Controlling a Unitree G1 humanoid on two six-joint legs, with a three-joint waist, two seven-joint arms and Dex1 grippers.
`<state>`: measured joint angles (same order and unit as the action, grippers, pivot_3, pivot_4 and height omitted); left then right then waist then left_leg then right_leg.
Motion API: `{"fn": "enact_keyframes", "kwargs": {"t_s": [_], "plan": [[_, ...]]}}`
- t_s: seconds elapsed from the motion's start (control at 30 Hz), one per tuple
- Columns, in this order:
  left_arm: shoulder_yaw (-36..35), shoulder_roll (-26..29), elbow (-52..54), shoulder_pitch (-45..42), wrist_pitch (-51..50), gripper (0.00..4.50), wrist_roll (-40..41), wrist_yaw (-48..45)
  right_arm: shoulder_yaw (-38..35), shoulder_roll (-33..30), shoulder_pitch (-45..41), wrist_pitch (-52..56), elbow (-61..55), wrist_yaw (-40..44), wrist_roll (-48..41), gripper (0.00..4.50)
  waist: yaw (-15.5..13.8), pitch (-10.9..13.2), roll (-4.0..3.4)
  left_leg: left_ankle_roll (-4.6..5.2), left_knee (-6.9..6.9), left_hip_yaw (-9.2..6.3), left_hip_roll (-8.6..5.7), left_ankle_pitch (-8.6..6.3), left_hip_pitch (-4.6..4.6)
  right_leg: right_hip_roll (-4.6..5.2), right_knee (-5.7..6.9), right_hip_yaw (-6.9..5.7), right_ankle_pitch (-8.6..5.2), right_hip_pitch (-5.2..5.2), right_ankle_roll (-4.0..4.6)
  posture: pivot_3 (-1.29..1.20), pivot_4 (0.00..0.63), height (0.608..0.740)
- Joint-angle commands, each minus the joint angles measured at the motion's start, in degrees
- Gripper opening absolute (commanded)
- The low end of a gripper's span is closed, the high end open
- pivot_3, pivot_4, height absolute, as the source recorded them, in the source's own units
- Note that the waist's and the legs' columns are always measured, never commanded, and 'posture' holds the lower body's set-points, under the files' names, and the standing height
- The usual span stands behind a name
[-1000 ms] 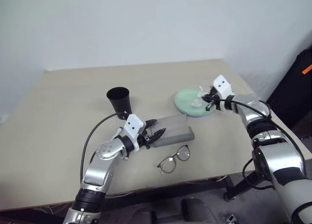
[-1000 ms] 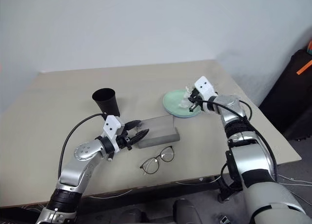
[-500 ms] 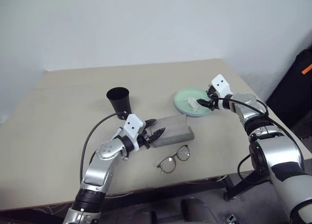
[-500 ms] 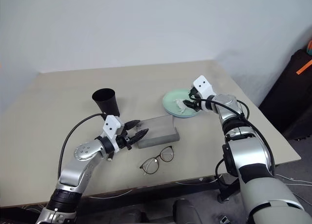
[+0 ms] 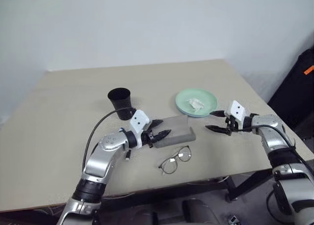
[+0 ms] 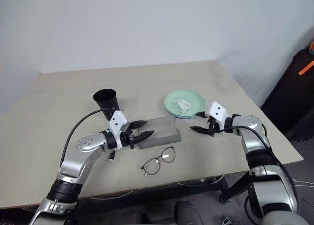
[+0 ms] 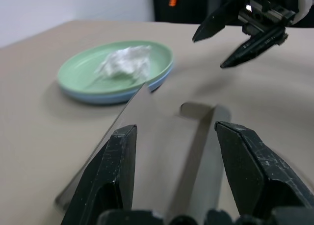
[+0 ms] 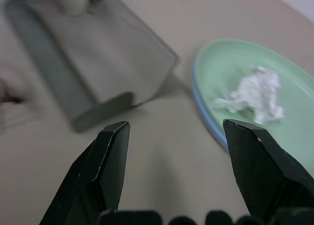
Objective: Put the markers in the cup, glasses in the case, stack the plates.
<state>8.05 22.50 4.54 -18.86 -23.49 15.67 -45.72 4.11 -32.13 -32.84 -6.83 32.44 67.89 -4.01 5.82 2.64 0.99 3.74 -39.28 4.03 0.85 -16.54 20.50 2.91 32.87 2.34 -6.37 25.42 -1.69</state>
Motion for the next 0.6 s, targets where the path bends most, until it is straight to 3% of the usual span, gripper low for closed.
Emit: {"fn": "enact_keyframes", "kwargs": {"t_s": [0.03, 0.37, 0.6], "plan": [[1.75, 2.18, -1.17, -3.49, -5.53, 2.64, 0.29, -2.51, -1.06, -0.04, 1.14, 2.77, -5.91, 1.53, -4.00, 3.27, 0.00, 0.00, 0.00, -0.01, -0.02, 0.01, 0.00, 0.01, -0.10, 0.00, 0.02, 0.02, 0.00, 0.00, 0.00, 0.00, 0.000, 0.740], [8.17, 9.54, 2.36, -7.30, -19.95, 2.64, 4.53, -14.50, -0.76, 1.26, 5.46, 6.95, -11.04, 2.22, -7.72, 3.27, -0.07, 0.01, 0.02, -0.01, -0.01, -0.03, -0.02, 0.05, 0.04, 0.00, 0.03, 0.04, -0.01, 0.14, 0.00, 0.00, 0.000, 0.740], [8.89, 8.68, 0.08, -12.52, -32.04, 2.64, 9.47, -17.12, -0.26, 2.71, 6.04, 6.68, -11.55, 0.62, -7.19, 3.27, -0.23, 0.02, 0.03, -0.01, 0.00, -0.08, -0.05, 0.05, 0.04, 0.00, 0.03, 0.03, -0.01, 0.13, 0.00, 0.00, 0.000, 0.740]]}}
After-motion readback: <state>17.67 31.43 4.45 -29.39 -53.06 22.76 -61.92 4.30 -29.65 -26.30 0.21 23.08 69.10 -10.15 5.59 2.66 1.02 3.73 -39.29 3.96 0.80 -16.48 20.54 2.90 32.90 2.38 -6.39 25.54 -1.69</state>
